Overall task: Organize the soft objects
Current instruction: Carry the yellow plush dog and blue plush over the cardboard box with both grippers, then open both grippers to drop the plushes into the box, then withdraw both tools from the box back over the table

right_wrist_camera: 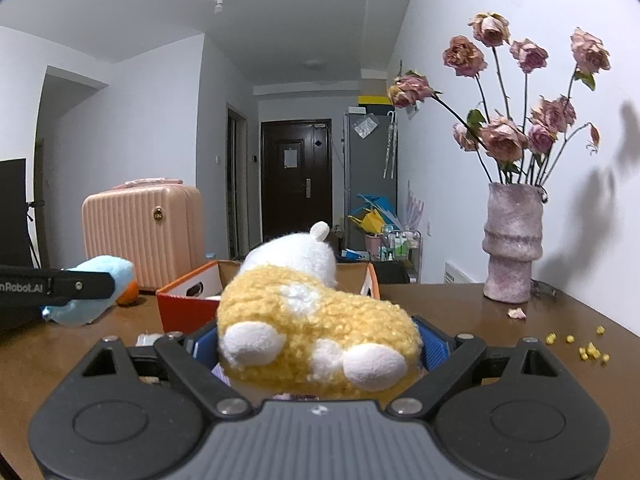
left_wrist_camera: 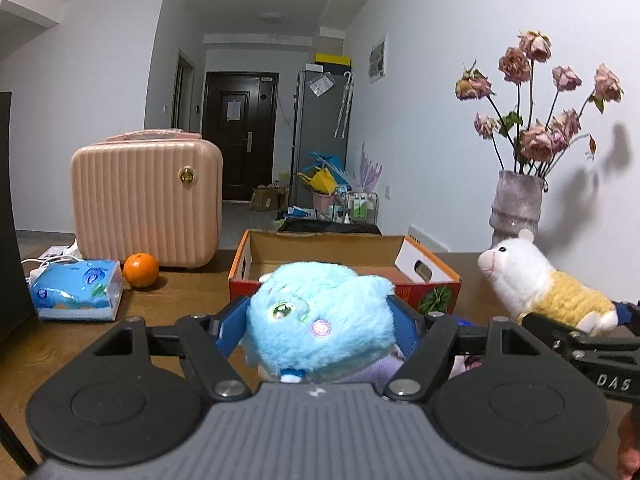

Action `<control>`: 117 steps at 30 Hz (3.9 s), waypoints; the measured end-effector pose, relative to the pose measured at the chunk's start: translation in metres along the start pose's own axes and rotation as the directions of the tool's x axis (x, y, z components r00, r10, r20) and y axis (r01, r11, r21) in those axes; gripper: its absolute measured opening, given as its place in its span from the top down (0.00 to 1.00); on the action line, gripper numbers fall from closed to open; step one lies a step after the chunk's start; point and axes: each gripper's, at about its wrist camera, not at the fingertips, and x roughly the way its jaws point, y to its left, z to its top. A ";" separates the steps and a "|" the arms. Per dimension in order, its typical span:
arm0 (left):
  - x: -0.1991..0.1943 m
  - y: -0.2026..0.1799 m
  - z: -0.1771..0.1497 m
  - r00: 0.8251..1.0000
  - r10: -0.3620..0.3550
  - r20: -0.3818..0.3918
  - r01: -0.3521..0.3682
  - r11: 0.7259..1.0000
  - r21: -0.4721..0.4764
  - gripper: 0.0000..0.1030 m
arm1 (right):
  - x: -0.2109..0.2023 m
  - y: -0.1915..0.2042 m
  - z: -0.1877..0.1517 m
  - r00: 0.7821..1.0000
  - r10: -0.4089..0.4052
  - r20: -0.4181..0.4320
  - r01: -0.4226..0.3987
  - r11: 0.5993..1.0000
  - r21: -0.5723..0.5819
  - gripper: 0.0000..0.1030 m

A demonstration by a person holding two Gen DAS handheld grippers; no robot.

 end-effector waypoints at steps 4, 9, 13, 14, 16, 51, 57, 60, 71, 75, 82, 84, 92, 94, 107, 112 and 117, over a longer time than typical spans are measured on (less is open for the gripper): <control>0.009 -0.001 0.011 1.000 0.008 0.017 -0.008 1.000 -0.022 0.29 | 0.014 0.004 0.010 1.000 0.012 0.013 -0.012 1.000 0.003 0.10; 0.024 -0.001 0.025 0.999 0.019 0.036 -0.017 0.998 -0.054 0.28 | 0.035 0.007 0.021 0.999 0.020 0.032 -0.021 1.000 0.017 0.10; 0.038 -0.002 0.033 0.999 0.027 0.044 -0.023 0.997 -0.072 0.28 | 0.052 0.011 0.030 0.999 0.023 0.047 -0.024 1.000 0.018 0.10; 0.042 -0.001 0.035 0.998 0.031 0.045 -0.028 0.997 -0.075 0.28 | 0.057 0.012 0.031 0.999 0.023 0.049 -0.024 1.000 0.018 0.10; 0.052 0.000 0.038 0.998 0.039 0.043 -0.035 0.996 -0.082 0.28 | 0.067 0.012 0.035 0.998 0.026 0.052 -0.028 0.999 0.023 0.10; 0.208 0.019 0.075 0.992 0.122 -0.036 -0.126 0.983 -0.137 0.28 | 0.236 0.009 0.070 0.997 0.009 -0.083 -0.008 1.000 0.010 0.10; 0.230 0.020 0.074 0.988 0.134 -0.081 -0.144 0.981 -0.129 0.28 | 0.257 0.010 0.066 0.992 0.003 -0.128 -0.004 1.000 -0.009 0.10; 0.237 0.022 0.071 0.985 0.143 -0.100 -0.155 0.980 -0.127 0.28 | 0.266 0.011 0.062 0.988 0.003 -0.152 -0.005 1.000 -0.013 0.10; 0.251 0.026 0.061 0.977 0.160 -0.144 -0.176 0.978 -0.113 0.28 | 0.275 0.009 0.053 0.983 0.011 -0.184 -0.012 1.000 -0.007 0.07; 0.251 0.025 0.061 0.976 0.159 -0.146 -0.177 0.978 -0.113 0.19 | 0.279 0.006 0.054 0.977 0.009 -0.214 -0.007 1.000 0.010 0.05; 0.254 0.029 0.060 0.970 0.188 -0.154 -0.207 0.971 -0.120 0.00 | 0.285 -0.005 0.053 0.966 -0.034 -0.255 0.050 0.997 0.057 0.00; 0.254 0.030 0.060 0.970 0.185 -0.156 -0.205 0.971 -0.120 0.00 | 0.285 -0.007 0.053 0.965 -0.032 -0.259 0.051 0.996 0.066 0.00; 0.253 0.031 0.060 0.968 0.191 -0.165 -0.212 0.969 -0.124 0.00 | 0.280 -0.008 0.056 0.967 -0.037 -0.252 0.054 0.997 0.061 0.00; 0.252 0.031 0.061 0.968 0.191 -0.165 -0.213 0.968 -0.129 0.00 | 0.278 -0.008 0.057 0.967 -0.040 -0.250 0.057 0.996 0.061 0.00; 0.207 0.029 0.066 0.976 0.186 -0.111 -0.199 0.973 -0.120 0.00 | 0.228 -0.006 0.061 0.980 -0.019 -0.198 0.026 0.999 0.031 0.00; 0.179 0.030 0.058 0.980 0.180 -0.086 -0.189 0.975 -0.115 0.00 | 0.200 -0.003 0.052 0.984 -0.001 -0.177 0.005 1.000 0.020 0.00; 0.151 0.031 0.047 0.980 0.189 -0.065 -0.195 0.976 -0.094 0.00 | 0.171 0.001 0.041 0.988 0.012 -0.155 -0.012 1.000 -0.001 0.00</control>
